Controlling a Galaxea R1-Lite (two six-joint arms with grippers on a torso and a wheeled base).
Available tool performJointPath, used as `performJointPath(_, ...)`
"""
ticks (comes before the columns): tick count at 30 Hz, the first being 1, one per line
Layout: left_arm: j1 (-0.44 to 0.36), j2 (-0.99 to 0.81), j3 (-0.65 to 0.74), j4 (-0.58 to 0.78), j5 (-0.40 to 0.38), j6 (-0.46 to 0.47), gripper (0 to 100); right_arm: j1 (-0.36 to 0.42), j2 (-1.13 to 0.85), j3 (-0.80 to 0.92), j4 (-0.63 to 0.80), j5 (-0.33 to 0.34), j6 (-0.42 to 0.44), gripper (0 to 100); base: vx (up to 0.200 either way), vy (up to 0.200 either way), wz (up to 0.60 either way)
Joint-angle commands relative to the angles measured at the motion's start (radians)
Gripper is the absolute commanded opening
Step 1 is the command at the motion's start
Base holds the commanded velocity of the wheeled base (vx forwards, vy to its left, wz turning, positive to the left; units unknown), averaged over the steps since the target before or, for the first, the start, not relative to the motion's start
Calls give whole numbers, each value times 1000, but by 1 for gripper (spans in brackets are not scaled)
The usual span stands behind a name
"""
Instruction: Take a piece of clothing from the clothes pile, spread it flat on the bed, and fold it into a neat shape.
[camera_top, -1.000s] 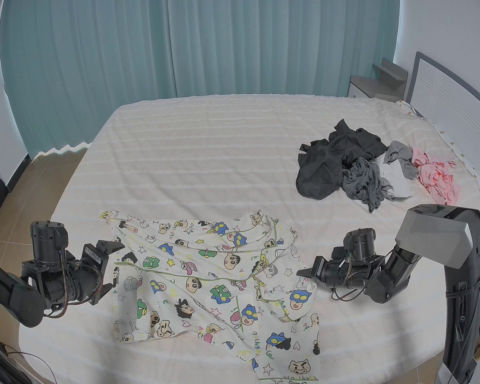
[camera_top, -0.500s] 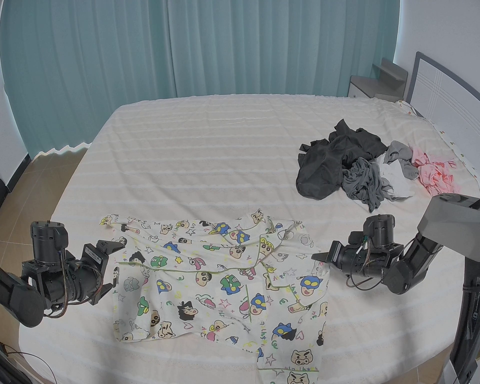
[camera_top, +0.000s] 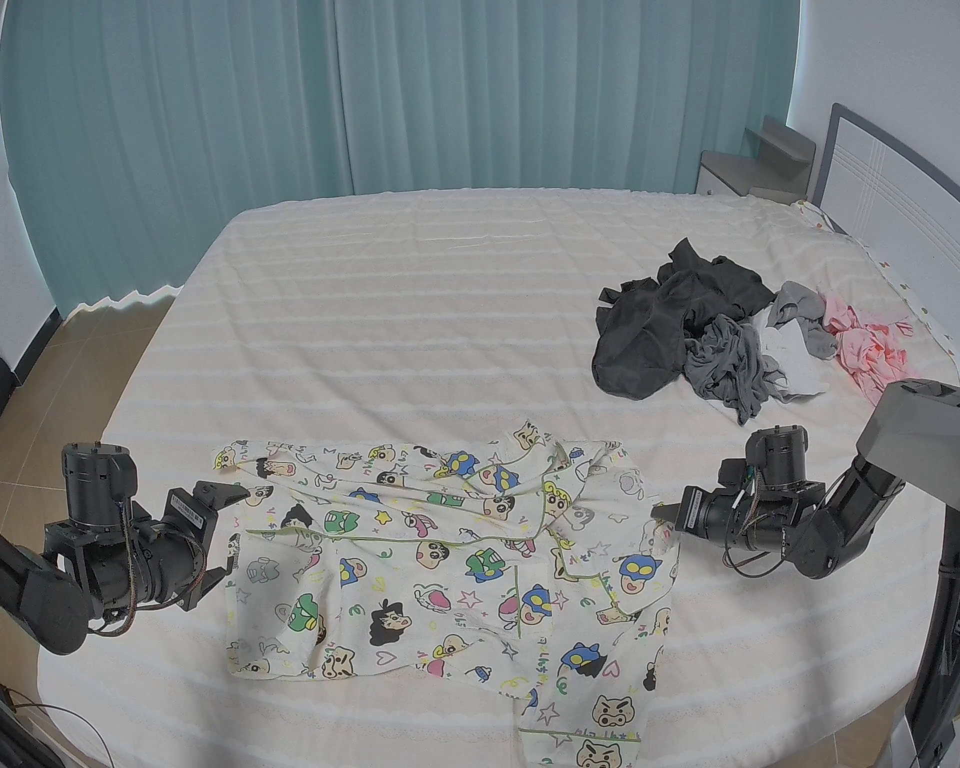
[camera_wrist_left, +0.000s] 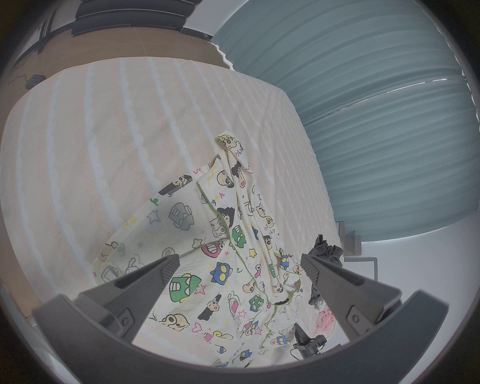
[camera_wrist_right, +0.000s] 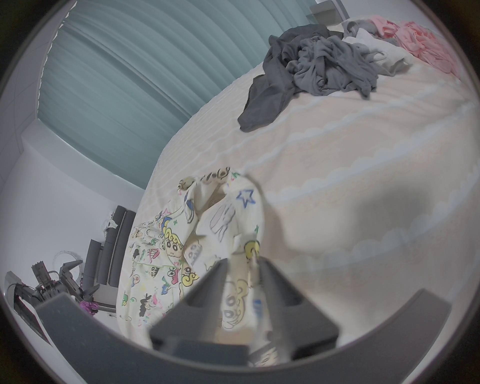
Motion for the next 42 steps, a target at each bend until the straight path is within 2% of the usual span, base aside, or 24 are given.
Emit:
performJointPath(1,0,15,1,-1,0,0,100,-31,-4,-4,0,2,-16,100,0,0,0)
performJointPath(4,-6,34,9,-1,-3,10,100,-42,-2,-2,0,2,-36,100,0,0,0)
performJointPath(7,-48,52,35,1,-8,21,100,-42,-1,-4,-2,2,-36,100,0,0,0)
performJointPath(9,-112,84,69,1,-2,60,100,-40,-2,-2,-5,2,-36,100,0,0,0)
performJointPath(12,-112,84,69,1,-2,60,100,-40,-2,-2,-5,2,-36,100,0,0,0)
performJointPath(13,-172,143,78,1,46,95,100,-37,-5,1,-22,4,-36,100,0,0,0)
performJointPath(15,-178,172,80,-1,78,96,100,-36,-8,6,-38,4,-36,100,0,0,0)
performJointPath(20,-216,232,92,3,90,95,100,-30,-11,7,-45,5,-30,100,0,0,0)
performJointPath(31,-222,247,70,-27,89,47,100,-20,-11,9,-45,7,-27,100,0,0,0)
performJointPath(36,-222,319,67,-132,96,18,100,-14,-11,9,-46,7,-27,100,0,0,0)
performJointPath(42,-224,376,70,-165,132,20,100,-11,-11,9,-46,7,-27,100,0,0,0)
